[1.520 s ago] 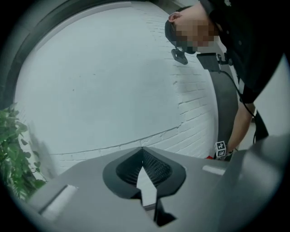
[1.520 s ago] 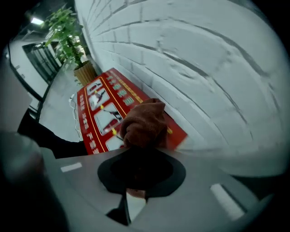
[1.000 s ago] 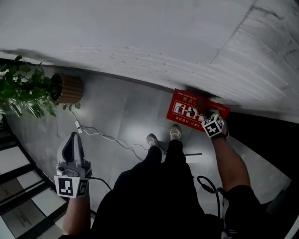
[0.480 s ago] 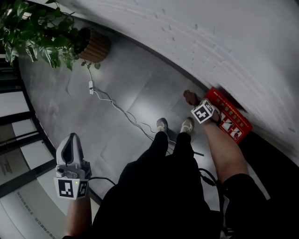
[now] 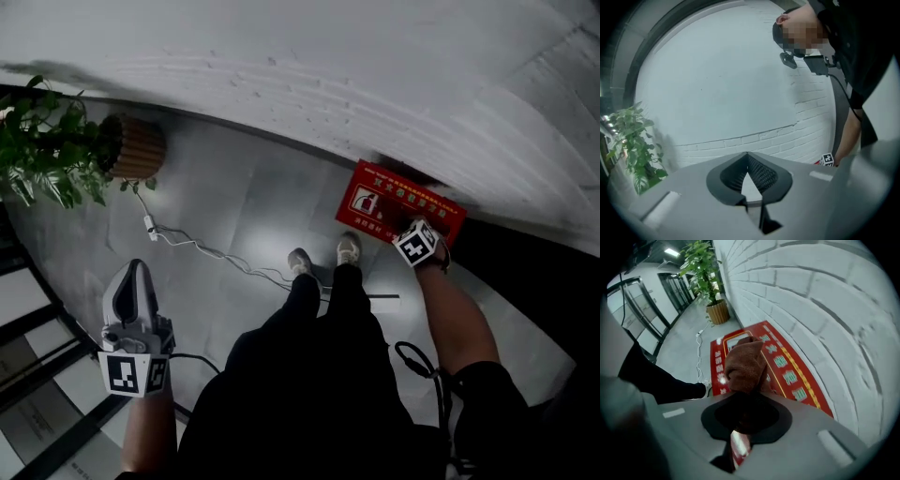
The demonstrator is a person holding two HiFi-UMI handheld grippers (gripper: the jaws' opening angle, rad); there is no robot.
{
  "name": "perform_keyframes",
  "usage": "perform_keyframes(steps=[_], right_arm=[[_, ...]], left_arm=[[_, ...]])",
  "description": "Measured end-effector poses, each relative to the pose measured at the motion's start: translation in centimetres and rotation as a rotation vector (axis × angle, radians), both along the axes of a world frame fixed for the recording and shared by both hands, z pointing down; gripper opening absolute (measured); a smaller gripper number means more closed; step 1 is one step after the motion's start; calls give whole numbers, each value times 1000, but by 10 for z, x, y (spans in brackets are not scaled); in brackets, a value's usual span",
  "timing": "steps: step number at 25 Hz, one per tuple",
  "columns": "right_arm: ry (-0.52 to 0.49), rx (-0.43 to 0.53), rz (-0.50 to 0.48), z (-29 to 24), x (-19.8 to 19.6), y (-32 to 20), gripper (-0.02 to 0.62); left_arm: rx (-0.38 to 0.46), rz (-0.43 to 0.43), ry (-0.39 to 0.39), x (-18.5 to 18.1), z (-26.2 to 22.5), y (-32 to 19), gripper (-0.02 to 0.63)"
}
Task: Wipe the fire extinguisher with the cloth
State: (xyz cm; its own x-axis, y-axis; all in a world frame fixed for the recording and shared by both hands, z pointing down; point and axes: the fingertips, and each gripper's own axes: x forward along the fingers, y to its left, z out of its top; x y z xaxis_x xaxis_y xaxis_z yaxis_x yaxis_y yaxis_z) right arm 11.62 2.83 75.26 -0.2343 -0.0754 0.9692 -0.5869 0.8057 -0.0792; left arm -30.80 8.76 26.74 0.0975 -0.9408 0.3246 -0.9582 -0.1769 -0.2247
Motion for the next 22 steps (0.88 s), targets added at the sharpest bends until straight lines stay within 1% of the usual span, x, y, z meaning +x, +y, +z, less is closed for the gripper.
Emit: perform_keyframes(steps=[4,8,9,11,12,13,14,16,17,19,20,22], right_arm=[[44,6,150,-6,72,21,38],[109,-2,287,-6,142,46,38],[140,-33,323,-3,160,55,38],[217,-159,412,4,195,83,38],[221,-214,458,4,204,97,38],[180,-234,493,3,204,105,38],[143,-211,502,0,201,107,37],[160,-66,447,-12,200,90,35],[154,4,411,-22,189,77,35],[88,93,348,-38,147,46,35],[47,113,318,-42,123,30,35],[-13,117,253,-41,77,4,37]], left_arm=[[1,123,38,41,2,-32,0],[13,214,22,63,5,-49,0],[18,225,26,67,4,-51,0],[20,238,39,74,3,-52,0],[19,239,43,76,2,-50,0],[19,237,44,75,1,-48,0],[21,230,42,73,0,-45,0],[23,203,41,62,0,-39,0],[21,185,43,56,2,-37,0],[15,146,50,43,5,-31,0],[13,129,52,38,7,-29,0],[10,102,48,30,7,-23,0]])
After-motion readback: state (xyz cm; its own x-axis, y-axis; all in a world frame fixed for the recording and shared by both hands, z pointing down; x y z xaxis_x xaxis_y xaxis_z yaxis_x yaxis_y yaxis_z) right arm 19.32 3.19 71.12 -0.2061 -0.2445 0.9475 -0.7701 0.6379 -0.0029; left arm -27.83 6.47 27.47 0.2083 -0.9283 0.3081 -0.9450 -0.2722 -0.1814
